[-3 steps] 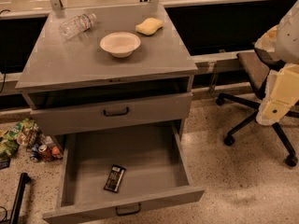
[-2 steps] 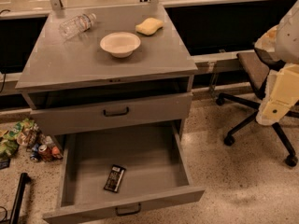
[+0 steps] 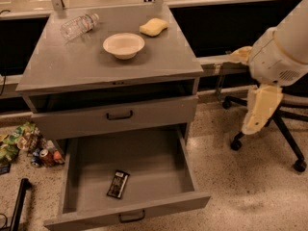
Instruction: Pick rxbar chocolate from middle drawer and place on counter
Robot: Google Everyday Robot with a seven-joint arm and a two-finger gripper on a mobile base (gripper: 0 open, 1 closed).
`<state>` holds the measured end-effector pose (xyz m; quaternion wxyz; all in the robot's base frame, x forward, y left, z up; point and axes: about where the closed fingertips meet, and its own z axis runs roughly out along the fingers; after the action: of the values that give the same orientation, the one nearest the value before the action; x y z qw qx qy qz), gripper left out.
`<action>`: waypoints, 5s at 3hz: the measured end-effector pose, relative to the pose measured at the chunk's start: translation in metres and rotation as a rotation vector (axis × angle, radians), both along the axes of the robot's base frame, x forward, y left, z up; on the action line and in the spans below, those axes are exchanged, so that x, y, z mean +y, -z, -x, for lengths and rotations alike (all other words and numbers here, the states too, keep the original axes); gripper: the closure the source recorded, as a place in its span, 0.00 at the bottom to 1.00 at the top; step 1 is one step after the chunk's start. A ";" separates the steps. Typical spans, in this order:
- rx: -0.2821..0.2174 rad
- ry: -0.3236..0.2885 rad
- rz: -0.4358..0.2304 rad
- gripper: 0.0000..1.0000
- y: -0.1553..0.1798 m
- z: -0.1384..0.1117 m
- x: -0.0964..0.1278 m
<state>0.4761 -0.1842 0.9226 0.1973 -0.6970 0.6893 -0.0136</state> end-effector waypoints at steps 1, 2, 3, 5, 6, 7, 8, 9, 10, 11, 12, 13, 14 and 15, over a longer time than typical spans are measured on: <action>-0.015 -0.100 0.005 0.00 0.028 -0.026 0.019; -0.017 -0.108 0.005 0.00 0.030 -0.028 0.020; -0.001 -0.133 -0.030 0.00 0.055 -0.025 0.031; 0.063 -0.363 -0.209 0.00 0.151 -0.015 0.089; 0.063 -0.385 -0.211 0.00 0.157 -0.016 0.091; 0.054 -0.403 -0.234 0.00 0.168 -0.017 0.095; 0.080 -0.570 -0.256 0.00 0.206 0.006 0.114; 0.093 -0.767 -0.249 0.00 0.238 0.037 0.139; 0.096 -0.797 -0.248 0.00 0.243 0.043 0.142; 0.096 -0.794 -0.248 0.00 0.242 0.042 0.142; 0.137 -0.853 -0.245 0.00 0.284 0.003 0.163; 0.172 -0.972 -0.254 0.00 0.334 -0.048 0.200; 0.171 -1.099 -0.177 0.00 0.376 -0.088 0.243; 0.099 -1.163 -0.053 0.00 0.388 -0.118 0.268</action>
Offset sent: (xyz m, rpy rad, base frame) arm 0.0220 0.0159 -0.0232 -0.0038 -0.0129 0.0840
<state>0.5936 0.0841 0.5341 0.1573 -0.9555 0.2017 0.1467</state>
